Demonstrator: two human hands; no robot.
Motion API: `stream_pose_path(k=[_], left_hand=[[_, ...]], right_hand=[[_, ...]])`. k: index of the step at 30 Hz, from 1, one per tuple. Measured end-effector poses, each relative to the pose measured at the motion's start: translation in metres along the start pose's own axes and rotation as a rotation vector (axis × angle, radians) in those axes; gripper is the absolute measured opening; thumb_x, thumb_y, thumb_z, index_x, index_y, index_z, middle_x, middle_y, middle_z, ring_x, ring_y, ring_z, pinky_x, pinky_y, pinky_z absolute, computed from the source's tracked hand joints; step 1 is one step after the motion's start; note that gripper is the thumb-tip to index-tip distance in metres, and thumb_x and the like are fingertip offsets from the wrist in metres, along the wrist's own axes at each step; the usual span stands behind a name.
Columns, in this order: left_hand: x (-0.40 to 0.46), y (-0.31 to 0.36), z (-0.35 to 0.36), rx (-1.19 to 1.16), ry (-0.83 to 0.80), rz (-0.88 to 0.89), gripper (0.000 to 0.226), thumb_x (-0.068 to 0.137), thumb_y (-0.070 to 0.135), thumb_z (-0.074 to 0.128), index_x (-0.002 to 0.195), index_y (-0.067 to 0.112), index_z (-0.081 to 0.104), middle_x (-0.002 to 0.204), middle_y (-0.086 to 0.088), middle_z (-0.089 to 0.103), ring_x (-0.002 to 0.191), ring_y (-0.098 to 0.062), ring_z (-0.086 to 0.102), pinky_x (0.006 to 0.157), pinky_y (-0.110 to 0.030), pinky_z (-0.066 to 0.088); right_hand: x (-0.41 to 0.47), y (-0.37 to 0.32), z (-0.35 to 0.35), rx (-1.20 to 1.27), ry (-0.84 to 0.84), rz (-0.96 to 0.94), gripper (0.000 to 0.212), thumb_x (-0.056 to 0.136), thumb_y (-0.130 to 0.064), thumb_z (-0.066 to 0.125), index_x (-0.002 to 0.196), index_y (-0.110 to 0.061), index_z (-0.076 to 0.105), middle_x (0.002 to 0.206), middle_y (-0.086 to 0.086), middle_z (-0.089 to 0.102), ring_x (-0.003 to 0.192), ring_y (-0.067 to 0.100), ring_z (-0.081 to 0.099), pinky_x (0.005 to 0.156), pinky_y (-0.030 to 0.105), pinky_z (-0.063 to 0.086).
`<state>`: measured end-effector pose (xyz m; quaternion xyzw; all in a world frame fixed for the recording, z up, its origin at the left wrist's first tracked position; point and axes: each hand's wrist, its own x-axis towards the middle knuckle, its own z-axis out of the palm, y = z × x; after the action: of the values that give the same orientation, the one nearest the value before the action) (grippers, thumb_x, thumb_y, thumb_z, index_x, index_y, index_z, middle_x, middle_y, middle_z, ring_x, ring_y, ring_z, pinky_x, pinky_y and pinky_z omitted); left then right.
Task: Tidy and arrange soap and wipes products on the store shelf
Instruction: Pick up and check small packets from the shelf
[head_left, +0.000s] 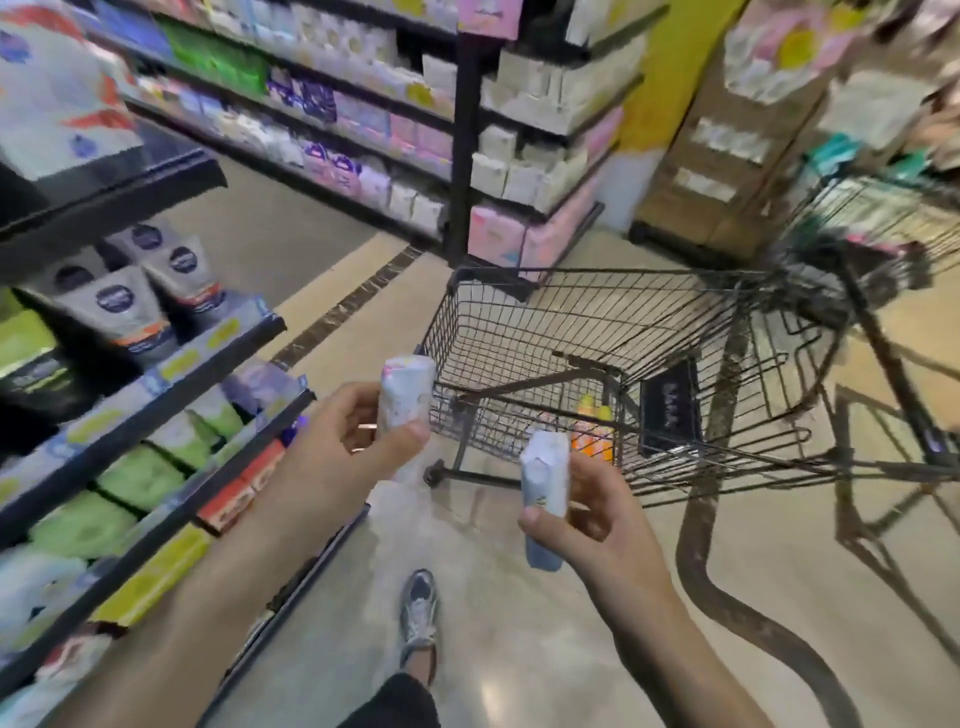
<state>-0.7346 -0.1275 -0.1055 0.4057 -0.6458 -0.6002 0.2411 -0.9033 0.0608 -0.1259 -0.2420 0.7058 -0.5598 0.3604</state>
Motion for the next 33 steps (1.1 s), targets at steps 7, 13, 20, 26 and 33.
stream_pose_path(k=[7,13,20,26,33], left_hand=[[0.169,0.007,0.059,0.071,-0.138,-0.115,0.075,0.054,0.070,0.079,0.121,0.040,0.064,0.110,0.017,0.075,0.097,-0.001,0.072,0.086,-0.031,0.054],[0.298,-0.019,0.135,0.274,-0.346,-0.229,0.061,0.066,0.061,0.081,0.118,0.037,0.059,0.109,0.015,0.070,0.095,-0.007,0.070,0.076,-0.031,0.052],[0.398,-0.134,0.229,0.418,-0.378,-0.535,0.060,0.080,0.035,0.089,0.122,0.019,0.049,0.105,0.003,0.067,0.091,-0.015,0.069,0.070,-0.032,0.057],[0.444,-0.214,0.267,0.608,-0.288,-0.718,0.081,0.075,0.047,0.088,0.133,0.010,0.045,0.114,-0.004,0.062,0.101,-0.024,0.064,0.083,-0.037,0.056],[0.467,-0.279,0.303,0.750,-0.223,-0.773,0.082,0.073,0.047,0.085,0.133,0.010,0.044,0.120,-0.004,0.058,0.110,-0.029,0.063,0.080,-0.032,0.048]], right_hand=[[0.117,-0.004,-0.046,-0.066,0.220,0.135,0.066,0.056,-0.056,0.086,0.116,-0.047,0.061,0.109,-0.019,0.073,0.098,0.003,0.070,0.081,0.026,0.052],[0.234,0.014,-0.090,-0.114,0.276,0.310,0.066,0.054,-0.048,0.091,0.112,-0.037,0.063,0.102,-0.009,0.077,0.092,0.006,0.073,0.077,0.030,0.056],[0.399,0.106,-0.130,-0.270,0.146,0.615,0.067,0.067,-0.035,0.093,0.120,-0.021,0.055,0.109,-0.001,0.069,0.097,0.019,0.070,0.083,0.039,0.057],[0.477,0.201,-0.114,-0.233,0.081,0.896,0.057,0.070,-0.034,0.091,0.109,-0.006,0.060,0.107,0.014,0.070,0.094,0.033,0.070,0.075,0.047,0.059],[0.507,0.280,-0.076,-0.465,0.154,0.989,0.088,0.075,-0.050,0.084,0.143,-0.012,0.043,0.135,0.009,0.062,0.122,0.033,0.061,0.101,0.045,0.051]])
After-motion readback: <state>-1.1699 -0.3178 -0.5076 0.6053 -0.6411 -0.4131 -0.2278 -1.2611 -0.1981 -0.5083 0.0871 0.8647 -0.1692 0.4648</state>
